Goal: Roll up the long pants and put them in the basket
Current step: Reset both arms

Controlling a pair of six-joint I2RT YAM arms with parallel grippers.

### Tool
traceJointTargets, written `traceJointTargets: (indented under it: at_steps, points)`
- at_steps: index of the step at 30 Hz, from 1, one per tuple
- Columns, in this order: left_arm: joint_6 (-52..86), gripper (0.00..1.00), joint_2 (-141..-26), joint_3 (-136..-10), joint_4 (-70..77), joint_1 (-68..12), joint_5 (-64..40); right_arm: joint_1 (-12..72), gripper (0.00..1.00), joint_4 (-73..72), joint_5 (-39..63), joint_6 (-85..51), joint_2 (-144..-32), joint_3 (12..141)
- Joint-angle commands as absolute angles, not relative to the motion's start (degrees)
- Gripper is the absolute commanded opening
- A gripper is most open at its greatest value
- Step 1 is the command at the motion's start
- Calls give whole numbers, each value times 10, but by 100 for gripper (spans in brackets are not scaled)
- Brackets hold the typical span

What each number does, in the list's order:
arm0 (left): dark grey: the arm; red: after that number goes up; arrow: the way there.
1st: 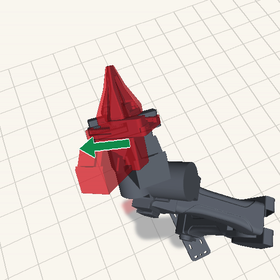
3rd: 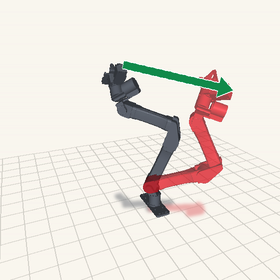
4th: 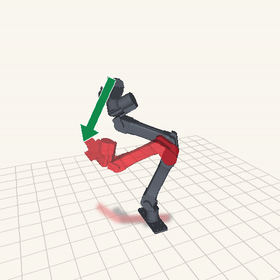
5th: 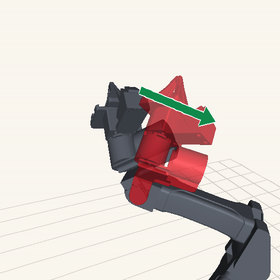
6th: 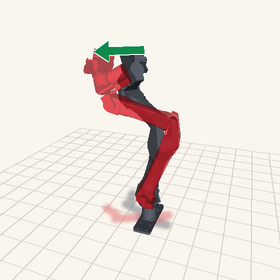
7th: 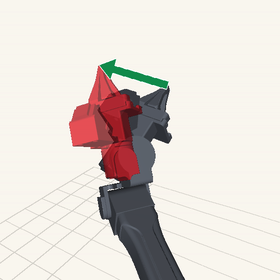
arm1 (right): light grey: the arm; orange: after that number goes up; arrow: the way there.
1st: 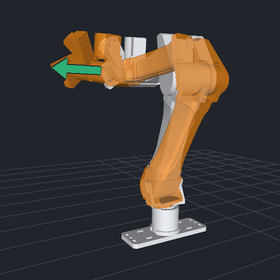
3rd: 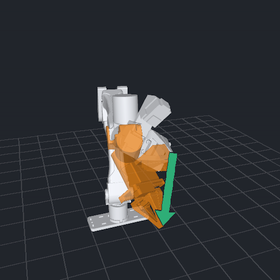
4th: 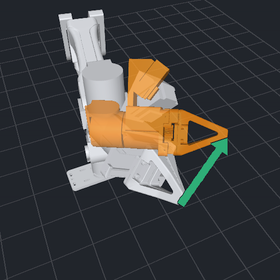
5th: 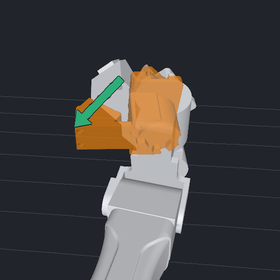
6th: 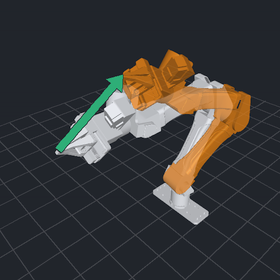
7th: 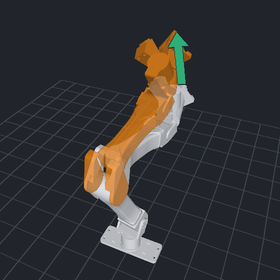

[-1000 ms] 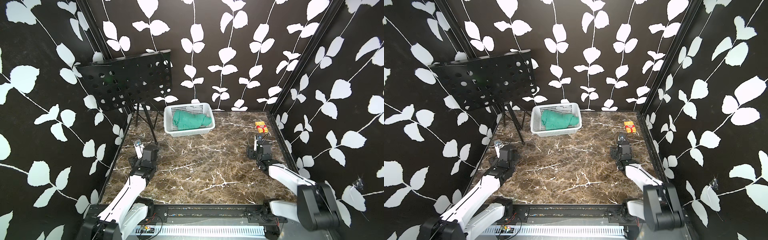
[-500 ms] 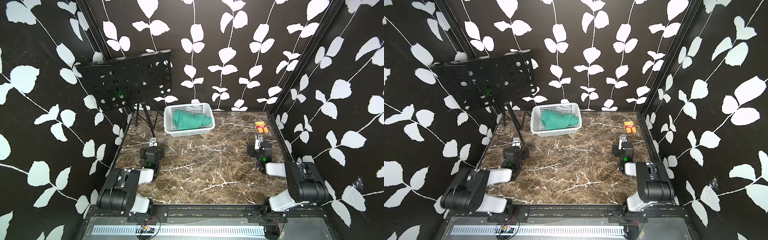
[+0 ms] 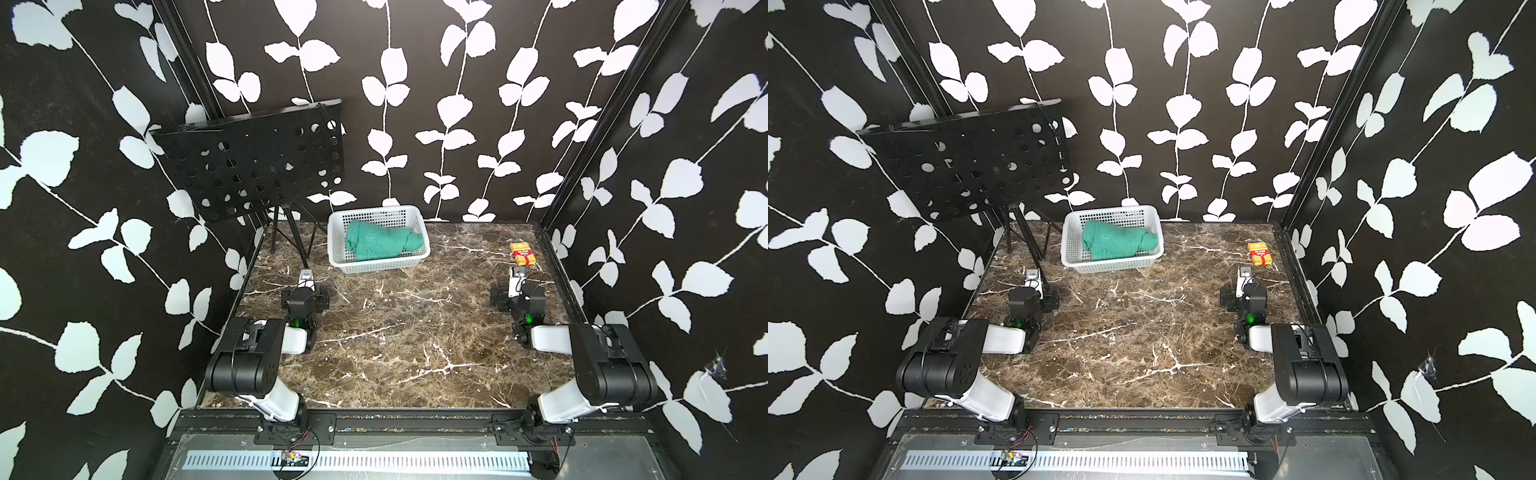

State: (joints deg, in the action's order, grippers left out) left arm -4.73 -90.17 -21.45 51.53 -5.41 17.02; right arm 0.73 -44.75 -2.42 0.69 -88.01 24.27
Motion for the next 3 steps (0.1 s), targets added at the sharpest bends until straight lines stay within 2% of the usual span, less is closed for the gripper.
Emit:
traceJointTargets:
  at_steps: [1,3]
  points:
    - [-45,99,-891,-223,524,-52,163,8,99,-464,-21,8,-877,241]
    - [-45,99,-889,-222,522,-52,162,8,99,-472,-21,9,-873,236]
